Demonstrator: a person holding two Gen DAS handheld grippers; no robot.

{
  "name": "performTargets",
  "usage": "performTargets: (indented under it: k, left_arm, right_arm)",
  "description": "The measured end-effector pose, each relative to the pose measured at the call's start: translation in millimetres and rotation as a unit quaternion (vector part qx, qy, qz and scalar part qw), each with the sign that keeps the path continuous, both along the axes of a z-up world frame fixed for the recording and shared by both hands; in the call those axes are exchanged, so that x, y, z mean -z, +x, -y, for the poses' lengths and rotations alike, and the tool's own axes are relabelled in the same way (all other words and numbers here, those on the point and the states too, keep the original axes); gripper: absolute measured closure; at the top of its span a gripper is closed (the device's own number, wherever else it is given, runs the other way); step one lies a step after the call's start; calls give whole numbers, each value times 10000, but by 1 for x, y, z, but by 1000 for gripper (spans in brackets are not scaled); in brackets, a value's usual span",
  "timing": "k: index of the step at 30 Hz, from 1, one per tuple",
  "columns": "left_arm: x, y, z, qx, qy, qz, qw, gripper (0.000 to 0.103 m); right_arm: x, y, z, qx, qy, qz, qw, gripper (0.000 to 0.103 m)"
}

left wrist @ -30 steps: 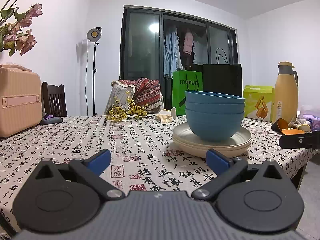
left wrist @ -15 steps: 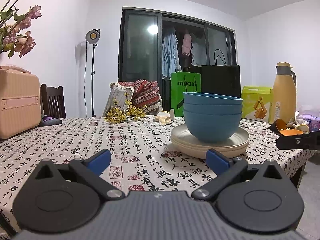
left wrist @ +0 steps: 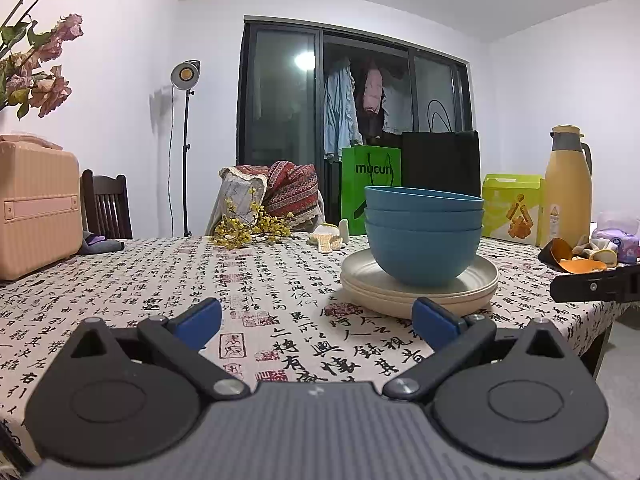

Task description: Organize plates and bowls

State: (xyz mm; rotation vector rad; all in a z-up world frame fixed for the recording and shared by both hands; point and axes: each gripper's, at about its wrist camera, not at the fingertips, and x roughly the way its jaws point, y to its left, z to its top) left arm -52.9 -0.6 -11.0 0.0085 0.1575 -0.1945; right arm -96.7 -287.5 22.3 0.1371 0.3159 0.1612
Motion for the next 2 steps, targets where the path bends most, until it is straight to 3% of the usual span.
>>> performTargets:
  k: [2]
  left_arm:
    - [0,0,0,-3,-1,-3,10000,0]
  right_arm:
    - [0,0,-1,-8,-3,-1,10000,0]
